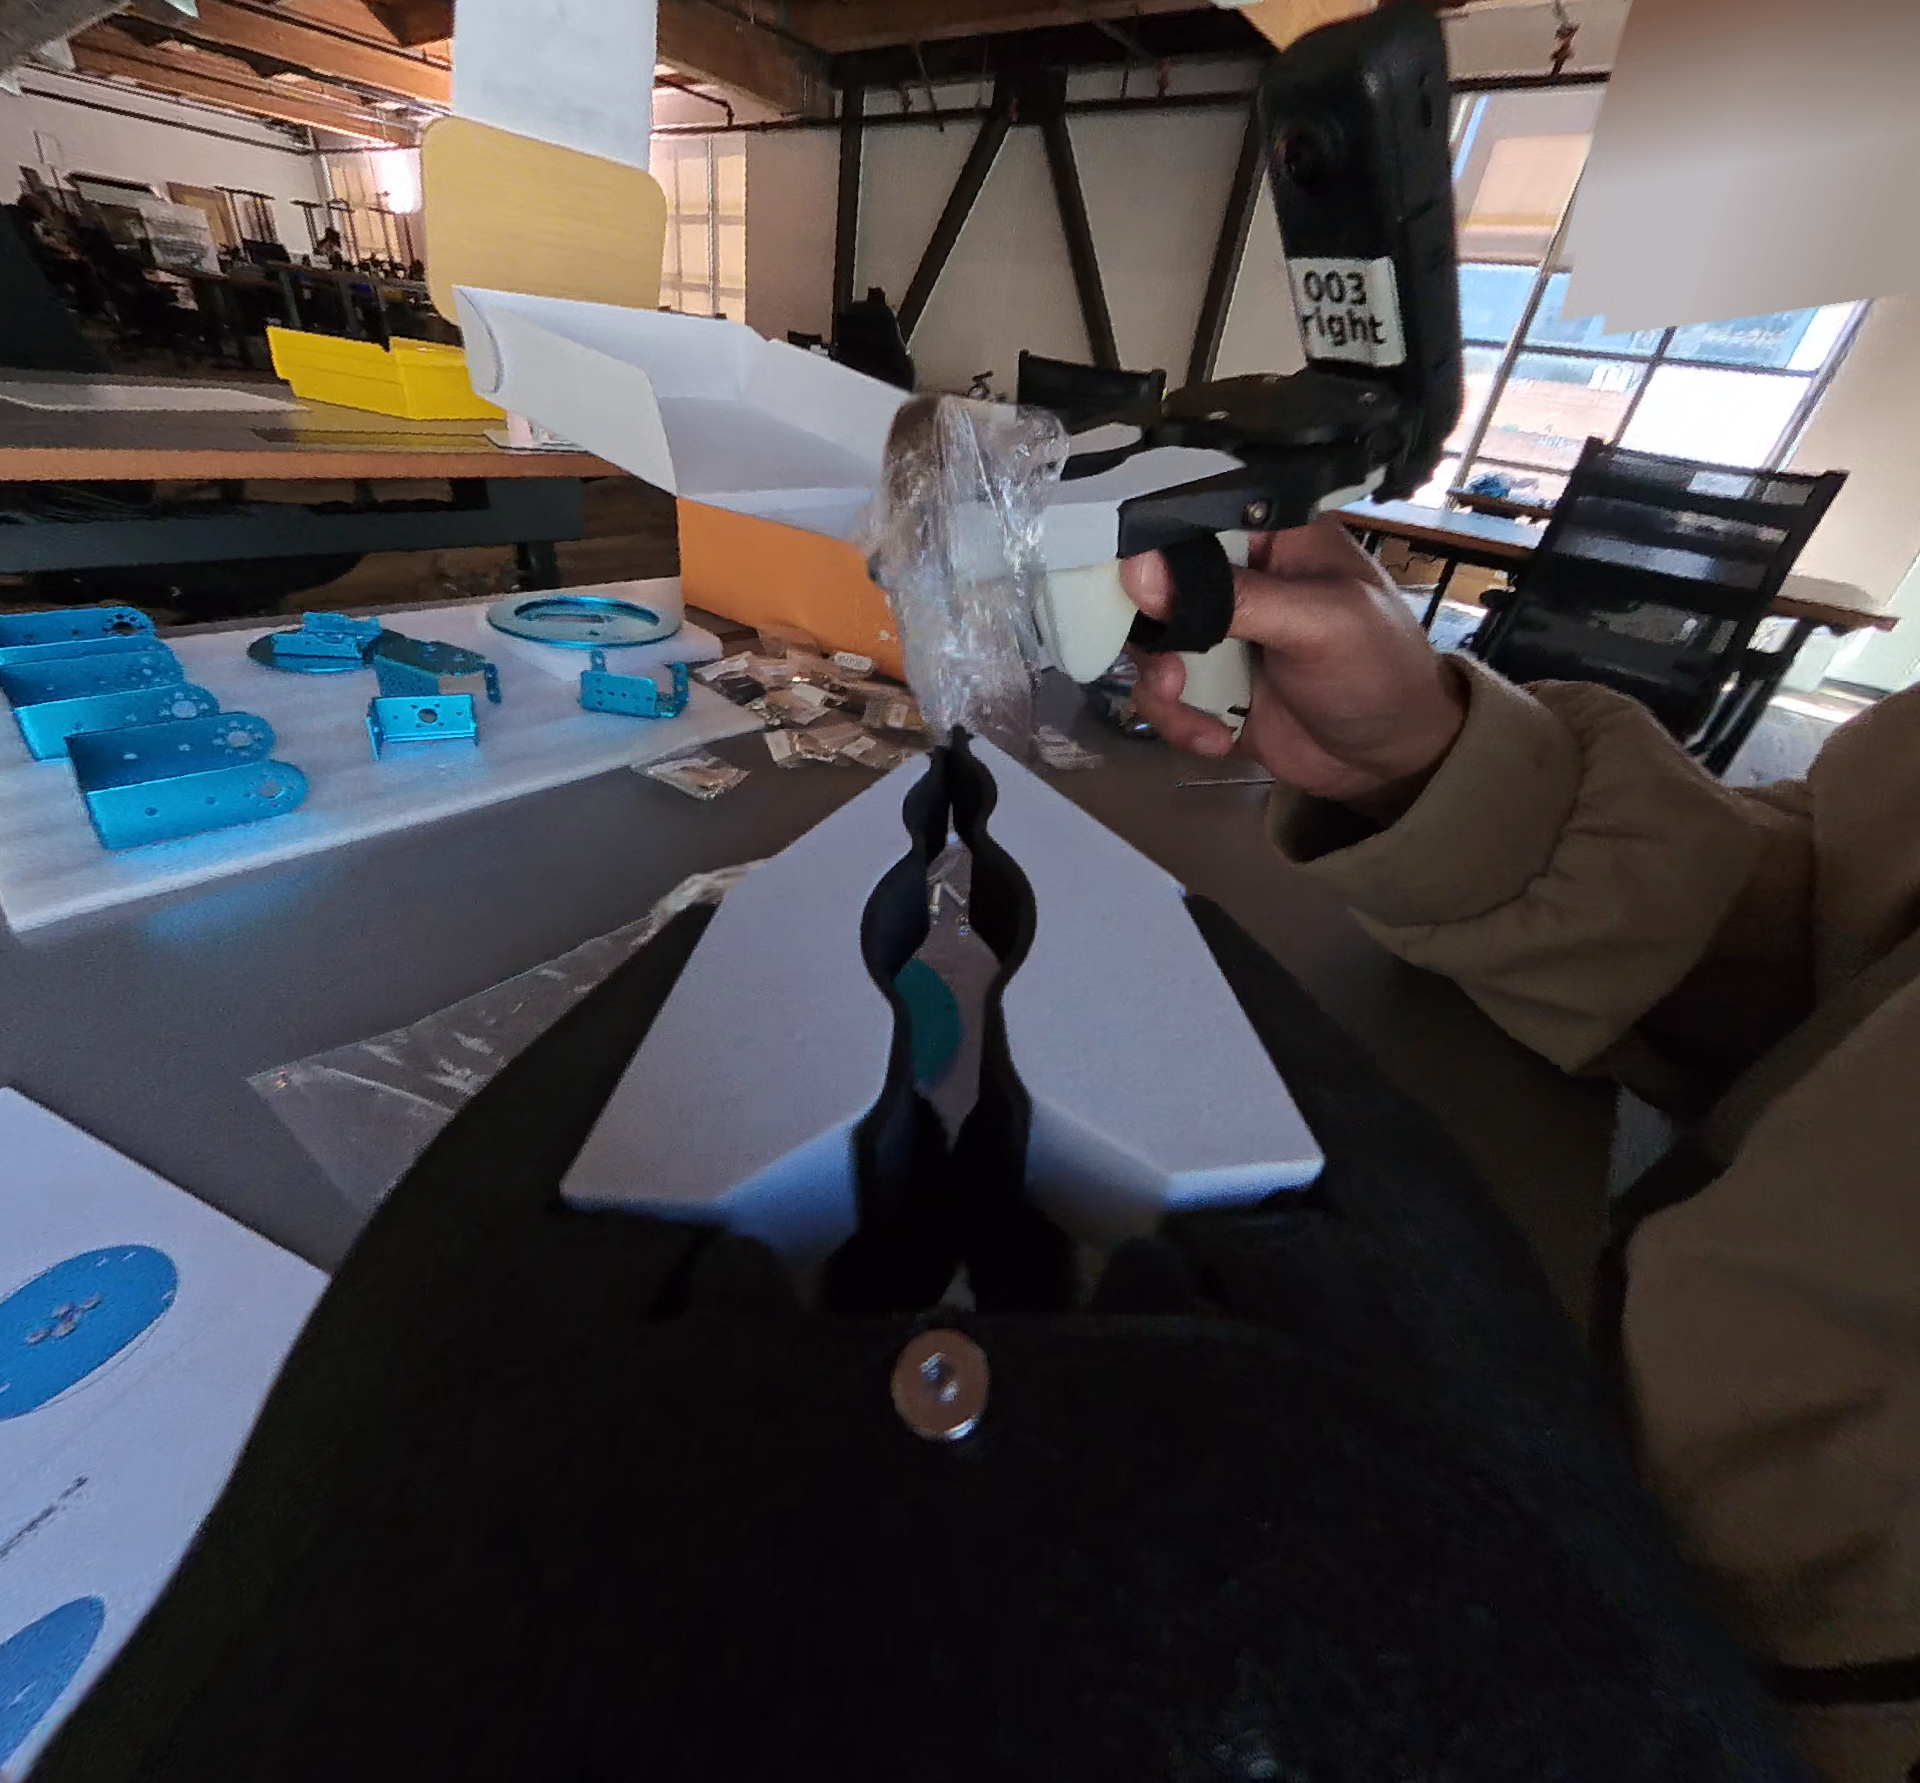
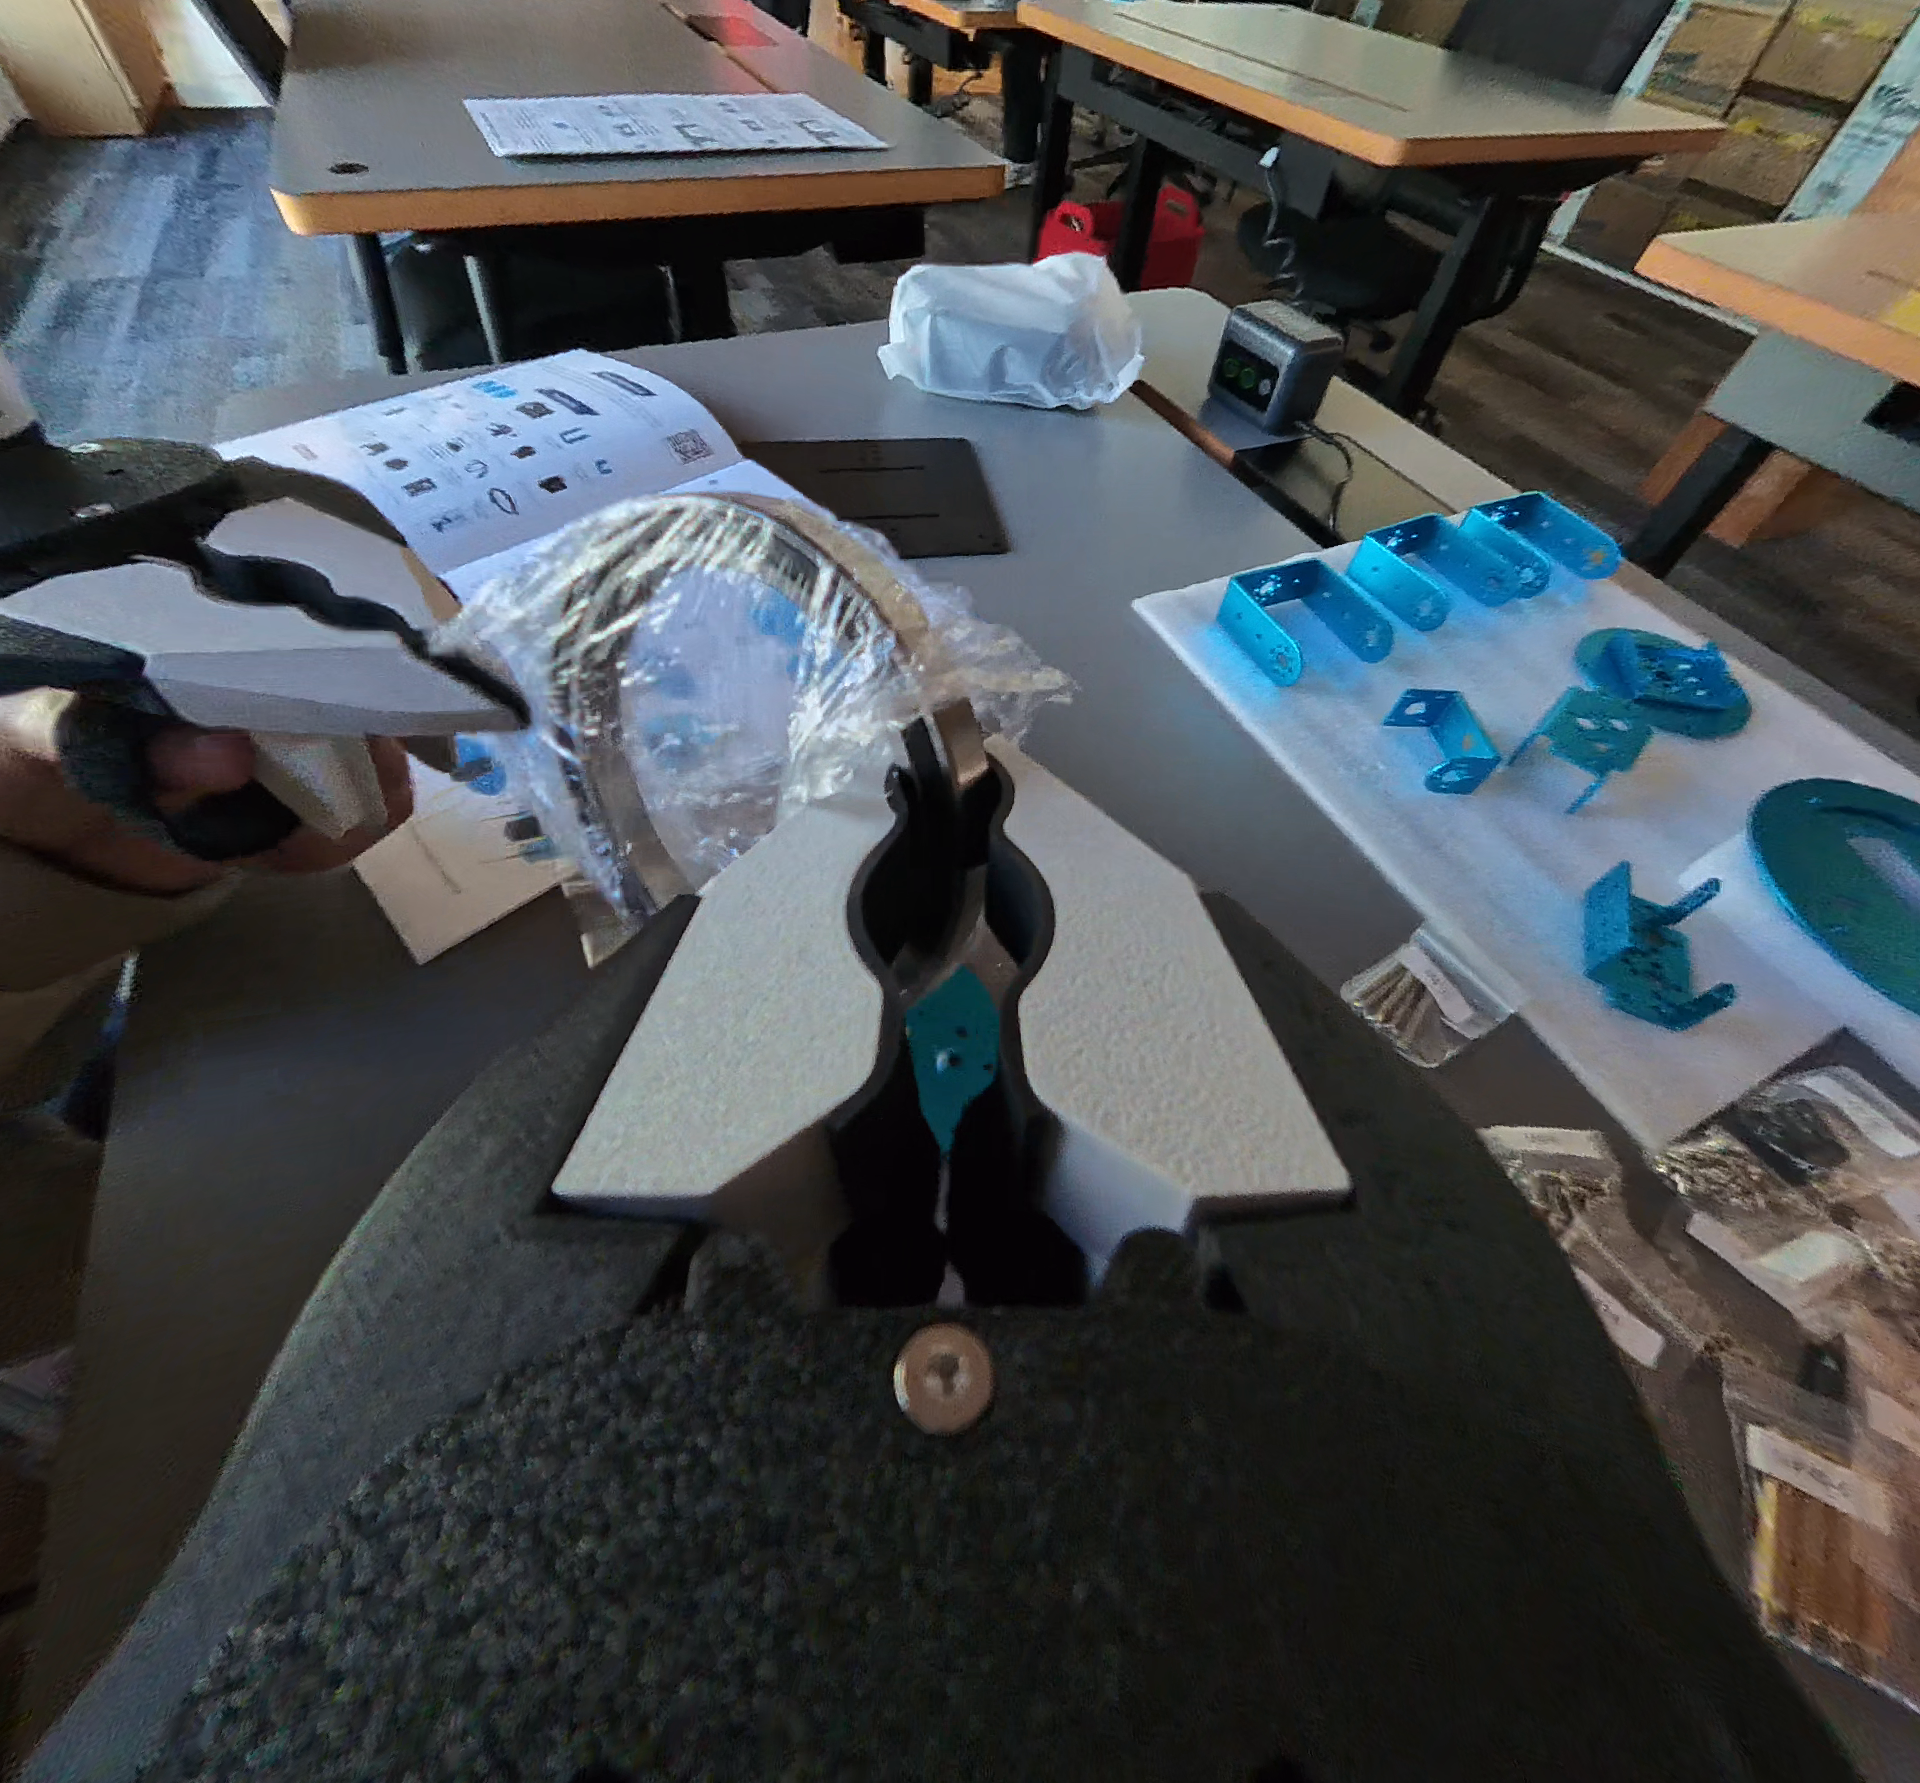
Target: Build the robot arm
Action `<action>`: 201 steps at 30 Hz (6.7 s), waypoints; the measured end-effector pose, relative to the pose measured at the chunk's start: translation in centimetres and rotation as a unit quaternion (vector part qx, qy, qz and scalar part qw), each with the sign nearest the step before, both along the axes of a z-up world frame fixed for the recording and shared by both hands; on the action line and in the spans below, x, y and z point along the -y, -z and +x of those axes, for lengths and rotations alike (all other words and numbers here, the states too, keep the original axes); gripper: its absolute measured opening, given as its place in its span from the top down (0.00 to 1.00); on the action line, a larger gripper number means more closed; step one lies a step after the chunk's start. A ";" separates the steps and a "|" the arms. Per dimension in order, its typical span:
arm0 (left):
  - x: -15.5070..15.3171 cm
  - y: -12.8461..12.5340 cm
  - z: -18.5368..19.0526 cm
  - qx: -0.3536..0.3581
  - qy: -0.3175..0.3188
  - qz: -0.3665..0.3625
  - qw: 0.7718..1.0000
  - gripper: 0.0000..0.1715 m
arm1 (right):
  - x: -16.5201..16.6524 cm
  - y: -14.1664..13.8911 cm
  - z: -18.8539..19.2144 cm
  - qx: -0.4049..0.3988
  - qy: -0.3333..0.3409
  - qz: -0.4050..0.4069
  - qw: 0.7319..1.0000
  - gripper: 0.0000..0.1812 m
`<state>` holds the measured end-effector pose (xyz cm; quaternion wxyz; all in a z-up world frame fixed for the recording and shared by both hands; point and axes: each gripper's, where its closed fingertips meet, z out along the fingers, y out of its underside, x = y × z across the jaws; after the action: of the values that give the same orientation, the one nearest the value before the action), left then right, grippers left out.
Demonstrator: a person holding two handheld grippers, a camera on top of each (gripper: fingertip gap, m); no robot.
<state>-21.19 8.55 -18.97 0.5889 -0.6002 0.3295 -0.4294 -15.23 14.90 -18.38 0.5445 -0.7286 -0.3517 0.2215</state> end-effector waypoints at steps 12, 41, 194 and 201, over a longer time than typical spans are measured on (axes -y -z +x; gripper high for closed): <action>0.1 1.3 -0.5 0.014 0.013 -0.070 0.997 1.00 | -0.5 0.7 1.5 -0.014 0.016 -0.030 0.999 0.98; -0.6 -0.1 1.0 -0.036 0.027 -0.009 0.999 1.00 | 0.4 1.1 1.1 0.010 0.001 -0.041 0.999 0.98; -4.0 0.7 1.0 0.007 -0.085 -0.150 0.985 1.00 | 3.5 0.6 -1.7 0.106 0.052 0.128 0.985 0.96; -9.8 4.3 -10.0 0.043 -0.255 -0.212 0.942 1.00 | 5.1 -2.7 2.3 -0.015 0.074 0.158 0.985 0.97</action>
<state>-31.19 18.37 -23.26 0.5510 -0.7565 0.0409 -0.3499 -12.94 9.82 -15.65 0.6725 -0.6544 -0.3191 0.1330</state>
